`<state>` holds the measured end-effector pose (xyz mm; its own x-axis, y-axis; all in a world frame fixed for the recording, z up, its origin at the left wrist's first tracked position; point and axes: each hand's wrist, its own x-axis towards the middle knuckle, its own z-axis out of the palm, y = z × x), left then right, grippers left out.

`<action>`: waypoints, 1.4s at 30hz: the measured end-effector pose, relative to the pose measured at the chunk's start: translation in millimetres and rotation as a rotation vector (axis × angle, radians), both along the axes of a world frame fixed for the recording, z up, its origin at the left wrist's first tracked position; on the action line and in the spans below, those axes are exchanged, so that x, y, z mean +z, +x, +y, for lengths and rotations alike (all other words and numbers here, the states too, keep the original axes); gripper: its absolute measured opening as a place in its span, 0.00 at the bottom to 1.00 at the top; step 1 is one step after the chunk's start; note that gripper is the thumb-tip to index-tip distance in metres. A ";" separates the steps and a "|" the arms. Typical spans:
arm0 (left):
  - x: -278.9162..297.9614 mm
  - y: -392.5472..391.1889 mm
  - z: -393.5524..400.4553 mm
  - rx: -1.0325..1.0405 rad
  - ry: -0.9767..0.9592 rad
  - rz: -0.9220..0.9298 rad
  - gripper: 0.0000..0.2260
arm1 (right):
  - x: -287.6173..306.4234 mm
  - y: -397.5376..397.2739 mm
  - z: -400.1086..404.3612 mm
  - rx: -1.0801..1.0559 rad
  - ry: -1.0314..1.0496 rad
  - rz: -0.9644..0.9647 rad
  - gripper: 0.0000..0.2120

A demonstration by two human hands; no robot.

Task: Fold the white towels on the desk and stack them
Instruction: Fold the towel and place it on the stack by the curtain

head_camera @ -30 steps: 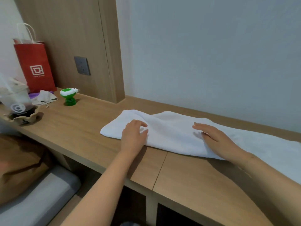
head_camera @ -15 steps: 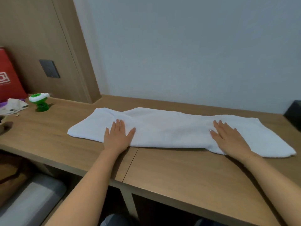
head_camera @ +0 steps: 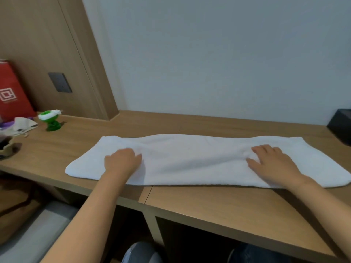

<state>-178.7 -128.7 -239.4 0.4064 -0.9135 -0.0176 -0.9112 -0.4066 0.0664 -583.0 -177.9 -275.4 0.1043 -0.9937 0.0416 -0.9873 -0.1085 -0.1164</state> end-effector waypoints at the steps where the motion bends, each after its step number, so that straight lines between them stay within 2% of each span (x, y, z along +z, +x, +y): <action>1: 10.5 -5.5 -3.9 -0.021 -0.106 0.006 0.15 | 10.8 1.7 -5.9 0.015 0.002 -0.061 0.24; 3: 27.9 -17.0 -19.5 -0.138 -0.292 0.042 0.11 | 31.3 9.7 -20.7 0.085 -0.008 -0.289 0.14; 4: 33.8 -22.8 -28.7 -0.214 -0.319 0.092 0.10 | 38.7 15.8 -27.4 0.141 -0.019 -0.389 0.10; 6: 38.6 -31.4 -46.5 -0.352 -0.224 0.180 0.08 | 47.8 29.2 -40.1 0.269 -0.032 -0.467 0.07; 10: 17.7 -22.0 -74.7 -0.442 0.095 0.252 0.09 | 43.3 49.1 -67.1 0.397 0.075 -0.398 0.05; 13: 2.8 -6.7 -82.9 -0.459 0.120 0.355 0.12 | 33.1 50.4 -86.0 0.355 0.172 -0.435 0.04; 17: 0.6 -0.6 -91.5 -0.469 0.199 0.399 0.10 | 27.6 49.8 -104.6 0.342 0.336 -0.537 0.11; 20: 4.1 -5.5 -96.9 -0.537 0.296 0.351 0.09 | 30.0 49.6 -113.8 0.372 0.457 -0.491 0.16; 24: 7.7 -4.7 -93.6 -0.628 0.323 0.297 0.06 | 36.4 48.2 -120.7 0.458 0.477 -0.376 0.13; 27: 7.5 3.9 -88.9 -0.594 0.347 0.337 0.05 | 43.2 47.3 -120.0 0.495 0.470 -0.416 0.12; 29: 7.8 6.2 -88.4 -0.586 0.378 0.301 0.07 | 50.2 45.0 -118.1 0.478 0.491 -0.445 0.12; 31: 13.9 6.4 -88.0 -0.589 0.399 0.270 0.09 | 57.6 43.2 -116.4 0.457 0.513 -0.397 0.13; 35: 40.3 12.5 -96.9 -0.576 0.190 0.362 0.10 | 65.0 41.3 -113.8 0.393 0.486 -0.311 0.14; 38: 43.7 10.8 -115.0 -0.578 0.028 0.274 0.14 | 64.5 40.9 -111.8 0.336 0.447 -0.305 0.15; 42: 11.3 11.1 -128.6 -0.507 0.001 0.240 0.18 | 55.8 47.8 -110.4 0.324 0.399 -0.249 0.13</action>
<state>-167.6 -257.3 -228.1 -0.0996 -0.9934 -0.0565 -0.9520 0.0786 0.2959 -535.2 -288.3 -219.6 0.4411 -0.8566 -0.2677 -0.8484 -0.3008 -0.4355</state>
